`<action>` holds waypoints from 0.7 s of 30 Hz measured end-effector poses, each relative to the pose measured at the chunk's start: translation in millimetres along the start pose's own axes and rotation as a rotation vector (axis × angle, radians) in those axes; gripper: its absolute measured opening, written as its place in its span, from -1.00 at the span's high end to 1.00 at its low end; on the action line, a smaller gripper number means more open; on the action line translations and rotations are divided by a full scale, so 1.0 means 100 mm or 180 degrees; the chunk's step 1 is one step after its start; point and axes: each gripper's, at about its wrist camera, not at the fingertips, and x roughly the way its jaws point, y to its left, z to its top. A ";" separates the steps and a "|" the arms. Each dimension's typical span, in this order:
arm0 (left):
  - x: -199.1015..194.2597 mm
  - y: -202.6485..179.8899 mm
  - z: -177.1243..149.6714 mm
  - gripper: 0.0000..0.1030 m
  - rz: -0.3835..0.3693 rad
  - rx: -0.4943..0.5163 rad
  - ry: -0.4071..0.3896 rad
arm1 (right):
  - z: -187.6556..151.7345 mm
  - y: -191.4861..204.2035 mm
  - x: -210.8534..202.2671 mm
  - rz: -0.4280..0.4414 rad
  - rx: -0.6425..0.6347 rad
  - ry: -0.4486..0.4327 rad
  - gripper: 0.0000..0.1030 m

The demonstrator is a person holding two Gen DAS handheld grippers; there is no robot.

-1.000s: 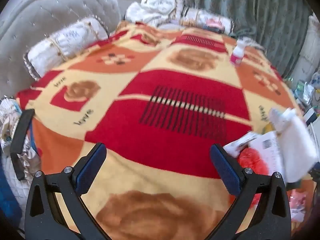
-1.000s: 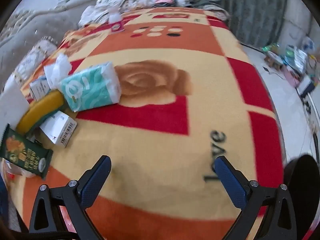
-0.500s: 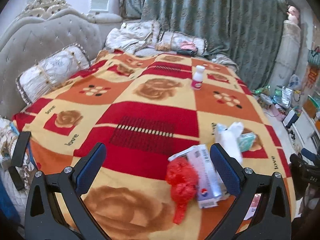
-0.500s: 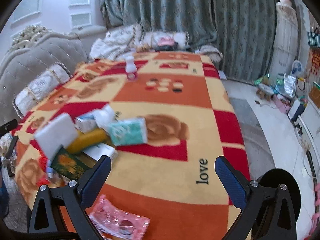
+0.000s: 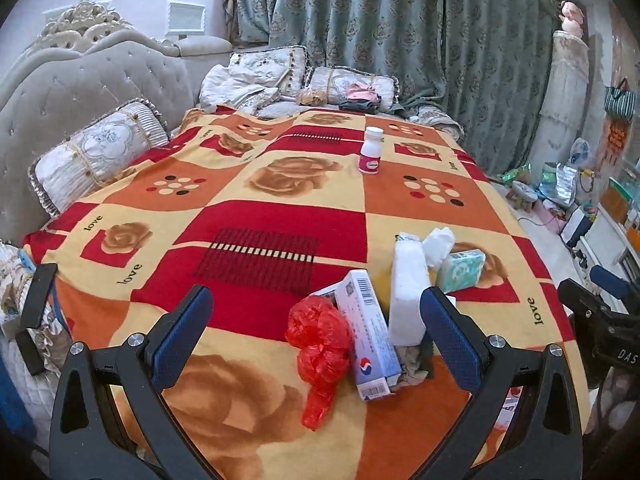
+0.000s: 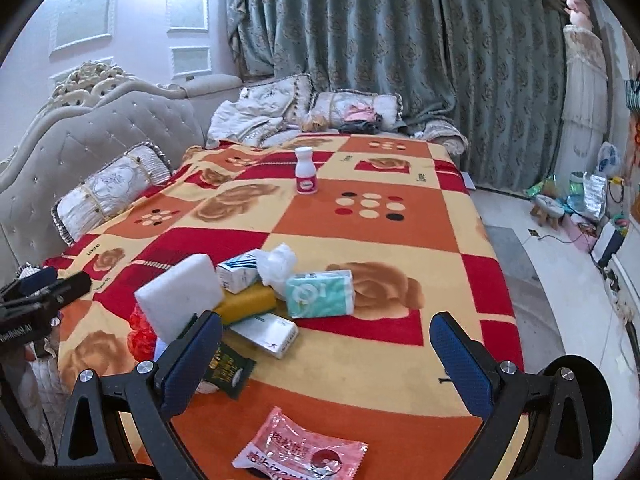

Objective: Collect trash

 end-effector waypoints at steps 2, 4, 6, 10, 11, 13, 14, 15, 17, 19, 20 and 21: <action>-0.01 -0.02 0.00 -0.99 0.0013 0.0001 -0.0012 | -0.02 0.01 -0.01 0.0018 0.0016 -0.0053 -1.00; -0.01 -0.04 -0.01 -0.99 0.0006 0.0004 -0.0017 | -0.03 0.02 -0.02 0.0052 0.0047 -0.0073 -1.00; 0.00 -0.05 0.00 -0.99 0.0005 0.0011 -0.0012 | -0.04 0.02 -0.03 0.0103 0.0065 -0.0060 -1.00; -0.01 -0.05 0.01 -0.99 -0.0001 0.0007 -0.0008 | -0.06 0.06 -0.05 0.0069 0.0021 -0.0085 -1.00; -0.01 -0.06 0.01 -0.99 0.0002 0.0008 -0.0008 | -0.06 0.07 -0.06 0.0052 0.0014 -0.0097 -1.00; -0.01 -0.08 0.01 -0.99 0.0001 0.0008 -0.0009 | -0.06 0.07 -0.07 0.0049 0.0019 -0.0105 -1.00; -0.01 -0.09 0.01 -0.99 0.0002 0.0011 -0.0013 | -0.06 0.07 -0.07 0.0047 0.0024 -0.0106 -1.00; -0.01 -0.10 0.01 -0.99 0.0003 0.0012 -0.0015 | -0.06 0.07 -0.08 0.0049 0.0036 -0.0113 -1.00; -0.01 -0.11 0.01 -0.99 -0.0001 0.0021 -0.0011 | -0.06 0.07 -0.07 0.0060 0.0039 -0.0107 -1.00; 0.00 -0.14 0.01 -0.99 -0.0003 0.0031 -0.0008 | -0.06 0.08 -0.07 0.0061 0.0035 -0.0105 -1.00; 0.00 -0.15 0.01 -0.99 -0.0003 0.0032 -0.0007 | -0.06 0.08 -0.07 0.0060 0.0039 -0.0105 -1.00; 0.01 -0.16 0.01 -0.99 -0.0006 0.0035 0.0002 | -0.06 0.08 -0.07 0.0060 0.0041 -0.0107 -1.00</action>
